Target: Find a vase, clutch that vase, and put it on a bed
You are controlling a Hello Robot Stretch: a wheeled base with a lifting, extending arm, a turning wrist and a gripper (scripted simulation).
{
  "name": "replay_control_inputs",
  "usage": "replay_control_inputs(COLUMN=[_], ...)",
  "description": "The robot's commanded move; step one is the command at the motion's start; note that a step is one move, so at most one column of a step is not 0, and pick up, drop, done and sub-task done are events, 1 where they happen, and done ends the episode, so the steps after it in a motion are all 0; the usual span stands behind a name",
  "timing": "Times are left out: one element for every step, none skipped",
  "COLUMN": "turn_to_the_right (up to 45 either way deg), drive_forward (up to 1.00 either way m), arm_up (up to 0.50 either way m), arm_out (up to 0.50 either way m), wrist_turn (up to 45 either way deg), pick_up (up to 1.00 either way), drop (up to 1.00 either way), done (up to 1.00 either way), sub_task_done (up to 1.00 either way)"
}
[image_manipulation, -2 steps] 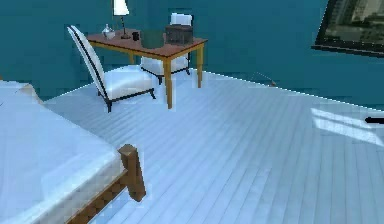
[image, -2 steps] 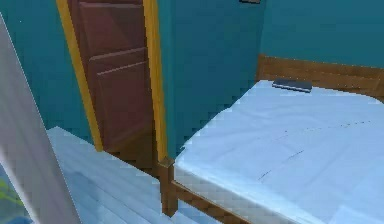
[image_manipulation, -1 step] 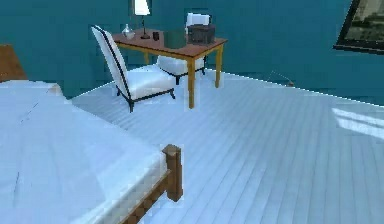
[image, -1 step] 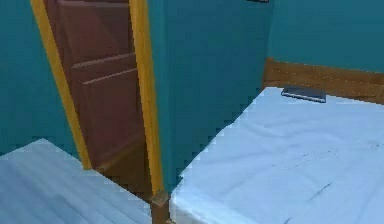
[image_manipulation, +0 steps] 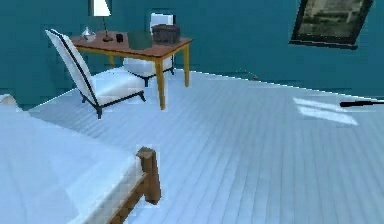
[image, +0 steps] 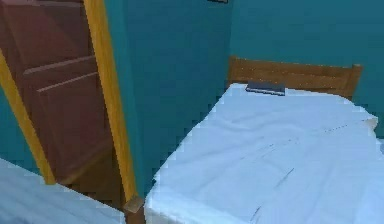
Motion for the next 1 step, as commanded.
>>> replay_control_inputs(turn_to_the_right=[0.0], drive_forward=[0.35], arm_up=[0.0], arm_out=[0.0], wrist_turn=[0.0], pick_up=[0.0], drop=[0.0], done=[0.0], sub_task_done=[0.0])
